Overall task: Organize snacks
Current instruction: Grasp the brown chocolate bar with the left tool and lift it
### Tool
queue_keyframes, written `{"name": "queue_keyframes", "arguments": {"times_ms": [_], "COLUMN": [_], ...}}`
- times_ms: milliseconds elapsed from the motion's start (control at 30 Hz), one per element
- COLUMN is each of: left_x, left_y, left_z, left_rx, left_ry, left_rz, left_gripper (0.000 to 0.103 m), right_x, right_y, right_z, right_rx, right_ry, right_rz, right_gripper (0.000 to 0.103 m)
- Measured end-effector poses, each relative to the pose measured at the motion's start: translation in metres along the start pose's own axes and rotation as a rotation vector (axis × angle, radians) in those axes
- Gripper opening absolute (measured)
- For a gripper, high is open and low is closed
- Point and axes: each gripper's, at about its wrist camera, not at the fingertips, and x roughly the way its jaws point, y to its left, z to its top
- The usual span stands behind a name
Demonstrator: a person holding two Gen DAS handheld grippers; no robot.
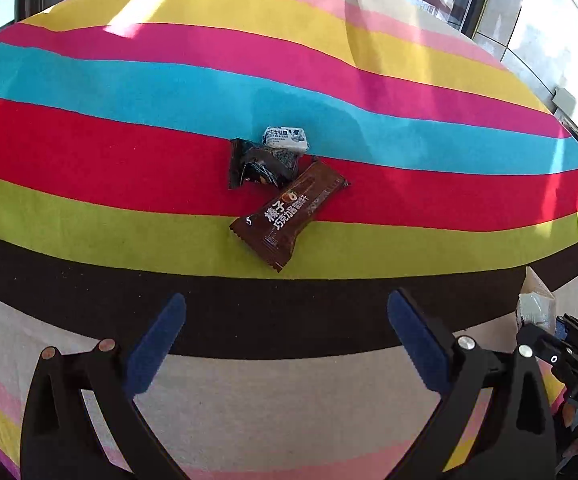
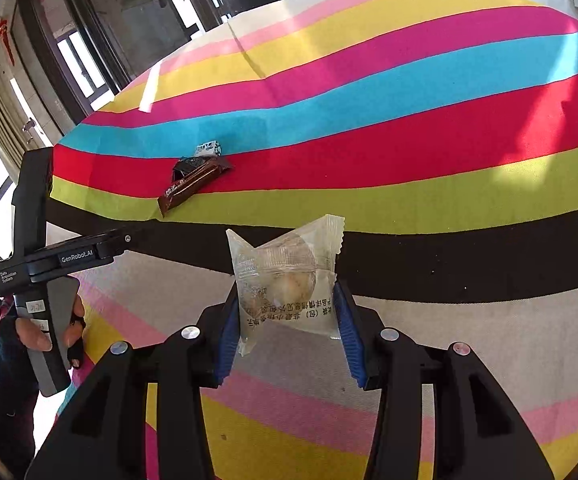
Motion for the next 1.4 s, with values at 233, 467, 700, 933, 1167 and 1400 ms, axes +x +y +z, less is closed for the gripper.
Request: {"name": "queue_keyframes", "arguments": {"times_ms": [233, 467, 700, 933, 1167, 1400], "left_x": [0.037, 0.019, 0.03, 0.011, -0.049, -0.08], "left_y": [-0.019, -0.063, -0.056, -0.071, -0.073, -0.061], "left_z": [0.038, 0.008, 0.027, 0.001, -0.062, -0.098], "left_rx": [0.076, 0.255, 0.166, 0.273, 0.227, 0.116], "left_ry": [0.042, 0.053, 0.011, -0.038, -0.134, -0.15], "left_rz": [0.036, -0.012, 0.024, 0.016, 0.008, 0.05], "left_gripper": [0.095, 0.058, 0.084, 0.025, 0.025, 0.025], "right_x": [0.001, 0.005, 0.005, 0.004, 0.003, 0.002], "right_y": [-0.002, 0.0, -0.002, -0.002, -0.003, -0.004], "right_z": [-0.001, 0.0, 0.001, 0.001, 0.0, 0.0], "right_rx": [0.015, 0.001, 0.012, 0.01, 0.006, 0.012], "right_ry": [0.001, 0.017, 0.007, 0.0, 0.001, -0.002], "right_rz": [0.007, 0.0, 0.004, 0.015, 0.016, 0.025], "right_gripper": [0.045, 0.045, 0.045, 0.045, 0.045, 0.045]}}
